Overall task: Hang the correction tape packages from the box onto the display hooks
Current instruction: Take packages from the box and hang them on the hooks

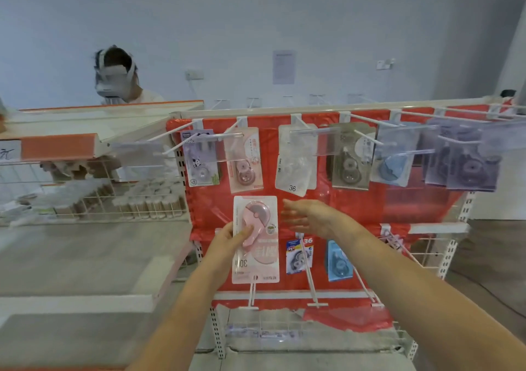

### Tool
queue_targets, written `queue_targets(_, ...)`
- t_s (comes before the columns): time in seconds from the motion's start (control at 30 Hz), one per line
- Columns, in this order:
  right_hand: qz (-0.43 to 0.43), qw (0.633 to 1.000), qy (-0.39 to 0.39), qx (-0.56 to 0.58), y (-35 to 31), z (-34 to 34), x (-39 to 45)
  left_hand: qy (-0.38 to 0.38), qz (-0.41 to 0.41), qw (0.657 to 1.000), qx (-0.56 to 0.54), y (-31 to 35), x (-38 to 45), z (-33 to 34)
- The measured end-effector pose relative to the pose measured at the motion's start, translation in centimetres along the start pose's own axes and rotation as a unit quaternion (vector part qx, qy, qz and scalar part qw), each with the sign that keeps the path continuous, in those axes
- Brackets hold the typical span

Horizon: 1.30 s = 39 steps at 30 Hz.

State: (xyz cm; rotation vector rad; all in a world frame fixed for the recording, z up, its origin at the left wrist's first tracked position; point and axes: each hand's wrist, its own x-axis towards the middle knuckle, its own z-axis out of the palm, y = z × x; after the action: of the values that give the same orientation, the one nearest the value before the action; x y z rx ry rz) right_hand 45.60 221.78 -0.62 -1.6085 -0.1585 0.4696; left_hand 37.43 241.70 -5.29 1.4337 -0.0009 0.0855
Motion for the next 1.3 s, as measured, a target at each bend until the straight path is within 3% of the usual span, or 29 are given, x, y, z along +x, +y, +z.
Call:
queue_targets(0.17,-0.066,0.992,-0.061,-0.089,-1.2,1.9,-1.8,-0.063,-0.005,0.996,0.057,-0.2,-0.3,1.0)
queue_targets(0.27,-0.090,0.982,-0.029,-0.163,-1.3,2.4,-2.6,-0.079,0.002,0.996,0.048,0.1,-0.7,1.5)
queue_targets(0.43,-0.113,0.980,0.020,-0.160,-0.4,2.1,-3.3,-0.101,-0.021,0.993,0.064,-0.4,-1.1,1.0)
queue_targets(0.5,-0.130,0.983,0.050,-0.119,-0.3,2.0,-3.6,-0.107,-0.039,0.990,0.087,-0.5,-1.1,0.1)
queue_targets(0.6,-0.126,0.988,0.090,0.004,-0.3,1.4,-4.0,-0.088,-0.065,0.994,0.030,-0.6,-0.9,-1.3)
queue_targets(0.8,-0.099,0.949,0.168,0.249,0.5,1.1,-4.3,-0.045,-0.091,0.992,-0.079,-0.8,-1.2,-0.3)
queue_targets(0.93,-0.078,0.939,0.171,0.290,1.4,2.0,-4.2,-0.015,-0.103,0.981,-0.164,-1.0,-1.7,1.9)
queue_targets(1.1,-0.057,0.956,0.160,0.241,2.2,1.9,-4.2,0.035,-0.092,0.977,-0.187,-1.1,-1.2,1.9)
queue_targets(1.2,-0.053,0.978,0.143,0.145,2.6,1.6,-4.5,0.053,-0.080,0.975,-0.199,-0.6,-0.4,0.8)
queue_targets(1.3,-0.057,0.992,0.108,0.021,2.3,1.1,-5.1,0.048,-0.067,0.986,-0.145,0.2,0.2,0.2)
